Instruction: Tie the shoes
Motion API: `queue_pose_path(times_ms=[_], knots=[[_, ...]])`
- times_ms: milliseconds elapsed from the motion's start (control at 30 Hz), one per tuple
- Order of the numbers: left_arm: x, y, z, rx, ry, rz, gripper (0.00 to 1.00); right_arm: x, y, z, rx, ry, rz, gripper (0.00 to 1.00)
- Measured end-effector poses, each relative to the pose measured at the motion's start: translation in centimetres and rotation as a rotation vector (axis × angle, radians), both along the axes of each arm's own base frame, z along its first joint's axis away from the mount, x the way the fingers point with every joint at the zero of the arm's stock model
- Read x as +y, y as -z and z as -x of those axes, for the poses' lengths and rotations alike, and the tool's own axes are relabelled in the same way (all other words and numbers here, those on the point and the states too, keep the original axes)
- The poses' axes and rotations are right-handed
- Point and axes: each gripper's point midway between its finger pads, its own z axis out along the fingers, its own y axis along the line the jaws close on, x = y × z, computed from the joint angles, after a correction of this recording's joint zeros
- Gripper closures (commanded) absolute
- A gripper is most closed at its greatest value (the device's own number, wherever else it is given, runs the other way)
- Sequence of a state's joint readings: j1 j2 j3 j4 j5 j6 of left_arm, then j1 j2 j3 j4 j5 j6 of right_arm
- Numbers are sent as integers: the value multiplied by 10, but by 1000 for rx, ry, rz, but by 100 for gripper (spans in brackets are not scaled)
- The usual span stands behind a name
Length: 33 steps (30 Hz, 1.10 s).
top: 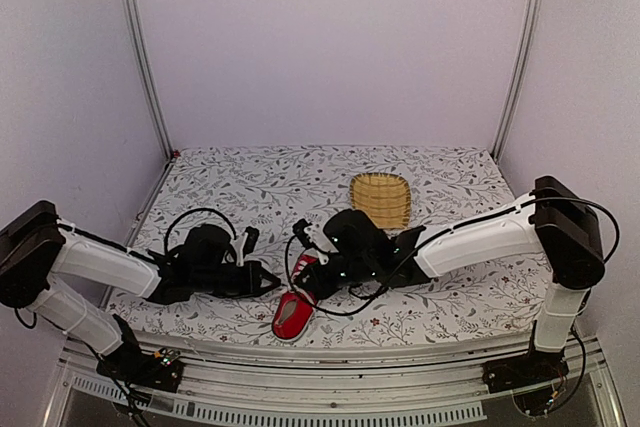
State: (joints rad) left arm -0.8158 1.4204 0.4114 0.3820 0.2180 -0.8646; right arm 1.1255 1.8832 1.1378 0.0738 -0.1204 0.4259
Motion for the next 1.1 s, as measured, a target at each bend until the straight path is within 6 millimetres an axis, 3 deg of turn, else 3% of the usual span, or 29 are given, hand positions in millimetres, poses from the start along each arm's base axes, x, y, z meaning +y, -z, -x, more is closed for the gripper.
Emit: queue_pose_path(times_ms=[300,433,867,1100], knots=[[23,14,-9,7,-73,-44,100,-45,31,-22,94,136,40,98],[31,18,-15,4,-105,-58,100,-57,32,-28,119,171,25,98],[57,24,-21,-6,-190,-82,100,-67,29,-19,148,177,-16,98],[59,20,-21,-20,-195,-68,100,-72,24,-15,157,183,-42,98]])
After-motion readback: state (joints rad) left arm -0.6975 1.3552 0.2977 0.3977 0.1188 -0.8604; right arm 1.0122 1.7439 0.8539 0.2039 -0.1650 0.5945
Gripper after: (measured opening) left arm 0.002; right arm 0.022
